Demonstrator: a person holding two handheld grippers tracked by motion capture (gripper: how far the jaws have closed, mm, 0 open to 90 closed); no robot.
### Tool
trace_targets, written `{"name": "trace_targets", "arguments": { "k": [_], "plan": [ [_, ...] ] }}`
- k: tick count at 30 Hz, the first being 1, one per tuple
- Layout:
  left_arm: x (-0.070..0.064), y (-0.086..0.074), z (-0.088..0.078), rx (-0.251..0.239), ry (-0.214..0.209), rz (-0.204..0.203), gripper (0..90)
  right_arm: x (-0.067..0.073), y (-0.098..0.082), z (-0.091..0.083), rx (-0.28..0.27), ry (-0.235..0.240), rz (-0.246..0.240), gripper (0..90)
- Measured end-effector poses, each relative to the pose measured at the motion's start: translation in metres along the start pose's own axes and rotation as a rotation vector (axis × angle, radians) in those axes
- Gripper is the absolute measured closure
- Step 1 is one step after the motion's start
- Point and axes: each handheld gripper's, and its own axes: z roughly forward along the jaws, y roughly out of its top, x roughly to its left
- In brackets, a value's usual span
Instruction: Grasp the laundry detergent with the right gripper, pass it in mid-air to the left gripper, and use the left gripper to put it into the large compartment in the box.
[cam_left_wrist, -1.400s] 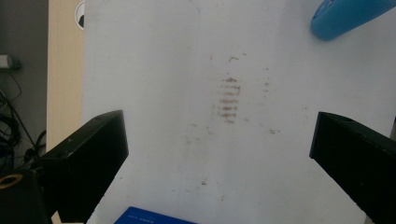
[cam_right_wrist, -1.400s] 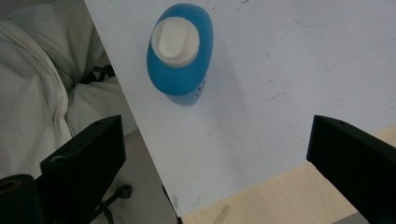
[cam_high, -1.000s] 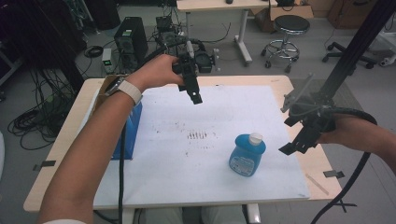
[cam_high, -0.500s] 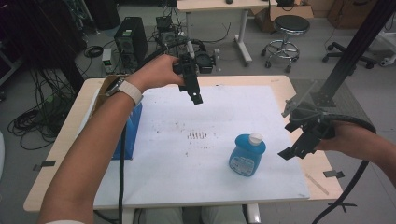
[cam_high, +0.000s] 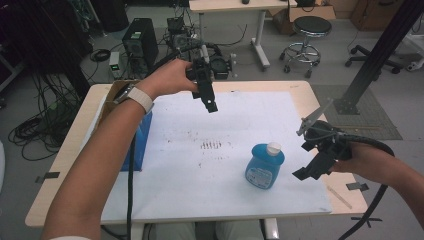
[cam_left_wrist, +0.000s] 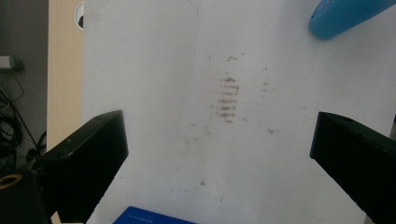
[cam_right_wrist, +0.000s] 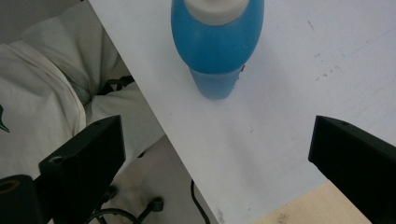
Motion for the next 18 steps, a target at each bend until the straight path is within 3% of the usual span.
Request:
{"name": "trace_targets", "arguments": {
  "k": [11,18],
  "plan": [
    [-0.001,-0.001,0.001,0.000,-0.003,0.005,4.7,0.001,-0.006,0.013,-0.032,-0.007,0.011,3.7],
    [-0.002,-0.001,0.001,0.002,-0.004,0.006,4.7,0.003,-0.009,0.021,-0.045,-0.015,-0.011,3.7]
  ]
}}
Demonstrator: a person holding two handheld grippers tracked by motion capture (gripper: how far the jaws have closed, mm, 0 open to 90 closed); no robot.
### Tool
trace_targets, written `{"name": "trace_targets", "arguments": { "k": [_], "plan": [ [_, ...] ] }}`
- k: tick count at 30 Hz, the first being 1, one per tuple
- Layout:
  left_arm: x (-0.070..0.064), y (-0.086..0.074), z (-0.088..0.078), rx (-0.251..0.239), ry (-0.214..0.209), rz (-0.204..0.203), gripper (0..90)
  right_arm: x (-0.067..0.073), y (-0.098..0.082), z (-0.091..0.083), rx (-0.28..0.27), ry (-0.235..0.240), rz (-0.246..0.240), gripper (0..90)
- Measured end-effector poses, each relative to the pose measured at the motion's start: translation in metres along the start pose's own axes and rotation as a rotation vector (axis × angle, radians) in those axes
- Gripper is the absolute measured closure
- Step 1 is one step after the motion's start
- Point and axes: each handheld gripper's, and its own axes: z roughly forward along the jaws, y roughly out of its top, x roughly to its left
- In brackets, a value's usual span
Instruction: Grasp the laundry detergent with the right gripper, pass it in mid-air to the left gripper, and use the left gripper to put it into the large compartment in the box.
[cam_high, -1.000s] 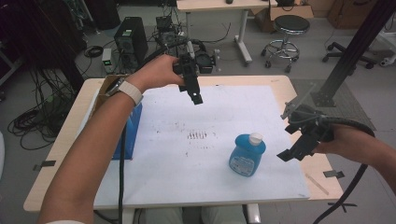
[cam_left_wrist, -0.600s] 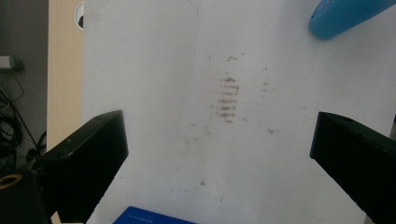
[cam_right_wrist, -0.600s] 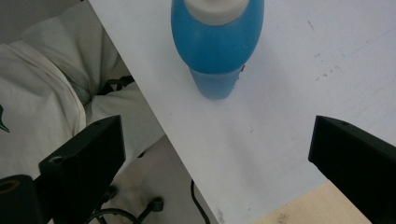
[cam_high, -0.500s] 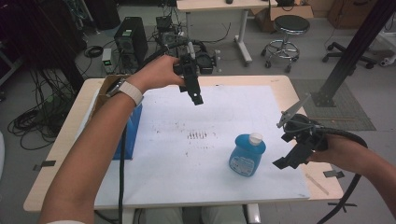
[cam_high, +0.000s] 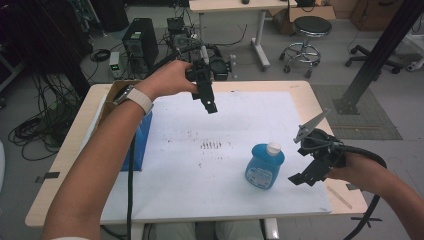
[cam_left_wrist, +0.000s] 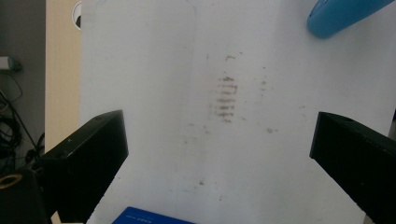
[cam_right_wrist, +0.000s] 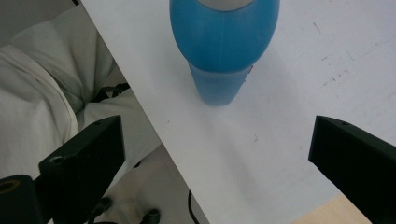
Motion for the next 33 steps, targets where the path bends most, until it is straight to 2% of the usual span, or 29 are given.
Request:
{"name": "trace_targets", "arguments": {
  "k": [4,5,11,17,26,33],
  "plan": [
    [-0.001,0.000,0.001,-0.003,-0.002,-0.002,4.8,0.001,-0.002,0.004,-0.019,0.000,0.006,3.8],
    [0.000,-0.001,0.002,0.002,-0.003,0.001,4.8,0.001,-0.004,0.006,-0.042,-0.002,0.013,3.7],
    [0.000,-0.001,0.002,0.001,0.001,-0.002,4.8,0.003,-0.010,0.013,-0.090,-0.012,0.047,3.8],
    [0.000,-0.001,0.001,0.002,0.004,-0.003,4.8,0.003,-0.015,0.015,-0.148,-0.028,0.053,4.0],
    [-0.002,-0.001,0.001,0.000,0.006,-0.001,4.8,0.004,-0.022,0.022,-0.182,-0.027,0.056,4.0],
    [-0.002,-0.001,0.002,0.005,0.004,0.000,4.8,0.005,-0.028,0.028,-0.231,-0.031,0.067,4.0]
  ]
}}
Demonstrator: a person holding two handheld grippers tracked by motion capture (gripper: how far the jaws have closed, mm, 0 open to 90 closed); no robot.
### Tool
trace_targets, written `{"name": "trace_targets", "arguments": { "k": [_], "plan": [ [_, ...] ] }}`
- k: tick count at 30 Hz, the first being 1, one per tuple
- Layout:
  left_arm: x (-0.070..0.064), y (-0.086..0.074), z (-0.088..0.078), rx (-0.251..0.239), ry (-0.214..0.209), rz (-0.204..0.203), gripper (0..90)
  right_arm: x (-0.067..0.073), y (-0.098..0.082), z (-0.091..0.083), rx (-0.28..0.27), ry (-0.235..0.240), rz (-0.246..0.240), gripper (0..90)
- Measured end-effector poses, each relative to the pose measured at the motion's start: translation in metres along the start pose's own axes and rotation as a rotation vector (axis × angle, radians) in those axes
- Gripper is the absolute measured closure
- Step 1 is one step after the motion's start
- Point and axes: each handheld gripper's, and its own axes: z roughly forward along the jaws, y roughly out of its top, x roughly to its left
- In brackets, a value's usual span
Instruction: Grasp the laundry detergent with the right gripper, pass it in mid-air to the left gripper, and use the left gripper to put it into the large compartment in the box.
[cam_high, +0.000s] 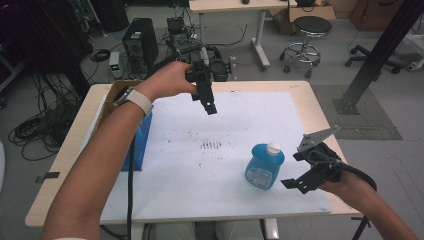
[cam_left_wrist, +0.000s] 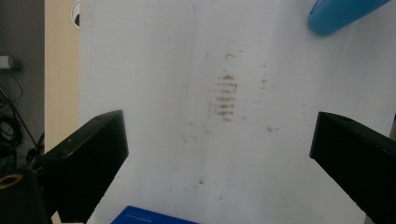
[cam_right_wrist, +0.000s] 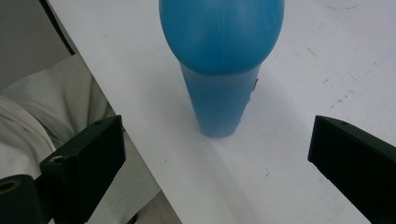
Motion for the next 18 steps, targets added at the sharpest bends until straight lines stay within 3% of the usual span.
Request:
{"name": "trace_targets", "arguments": {
  "k": [12,18],
  "plan": [
    [0.000,0.000,0.000,0.002,0.002,0.002,4.8,0.002,-0.012,0.006,-0.068,-0.004,0.005,3.9],
    [-0.001,0.000,0.000,-0.002,0.001,-0.003,4.8,0.004,-0.020,0.008,-0.131,-0.008,-0.001,4.0]
  ]
}}
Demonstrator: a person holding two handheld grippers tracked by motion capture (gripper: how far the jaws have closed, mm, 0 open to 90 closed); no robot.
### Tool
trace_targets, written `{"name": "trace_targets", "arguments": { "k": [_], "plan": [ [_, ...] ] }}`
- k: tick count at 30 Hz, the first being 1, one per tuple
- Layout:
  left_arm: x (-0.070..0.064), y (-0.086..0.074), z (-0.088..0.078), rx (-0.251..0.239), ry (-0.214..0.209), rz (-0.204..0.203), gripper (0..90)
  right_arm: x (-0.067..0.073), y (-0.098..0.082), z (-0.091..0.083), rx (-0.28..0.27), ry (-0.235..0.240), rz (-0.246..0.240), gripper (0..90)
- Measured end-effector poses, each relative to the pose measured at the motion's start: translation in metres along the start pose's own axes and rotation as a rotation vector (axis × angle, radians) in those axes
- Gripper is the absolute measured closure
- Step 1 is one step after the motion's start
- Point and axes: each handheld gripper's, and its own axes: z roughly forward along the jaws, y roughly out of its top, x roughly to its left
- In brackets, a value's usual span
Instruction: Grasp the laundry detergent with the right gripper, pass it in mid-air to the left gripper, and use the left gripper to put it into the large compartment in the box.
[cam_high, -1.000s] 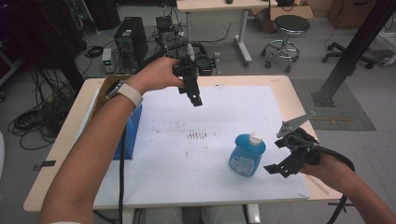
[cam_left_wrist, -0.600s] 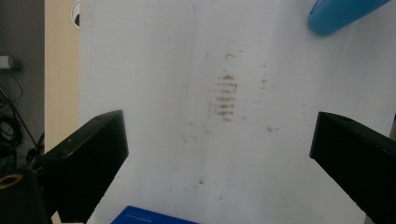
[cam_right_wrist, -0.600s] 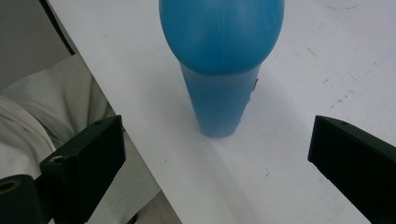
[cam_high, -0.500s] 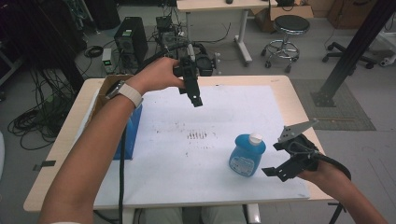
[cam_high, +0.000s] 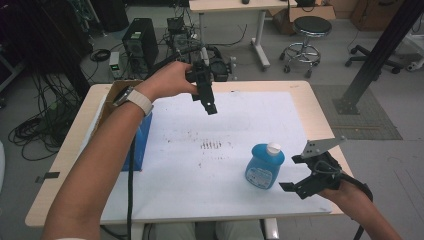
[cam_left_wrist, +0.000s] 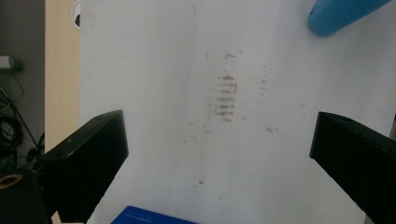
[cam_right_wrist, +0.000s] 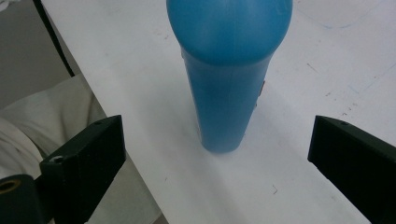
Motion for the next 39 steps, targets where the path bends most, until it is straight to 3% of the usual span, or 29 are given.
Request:
{"name": "trace_targets", "arguments": {
  "k": [21,39],
  "plan": [
    [0.002,-0.001,-0.001,0.000,0.003,-0.003,4.8,0.002,-0.016,0.004,-0.135,-0.019,-0.005,4.2],
    [0.002,-0.001,0.000,-0.004,0.002,-0.002,4.8,0.002,-0.025,0.009,-0.193,-0.021,-0.006,4.6]
  ]
}}
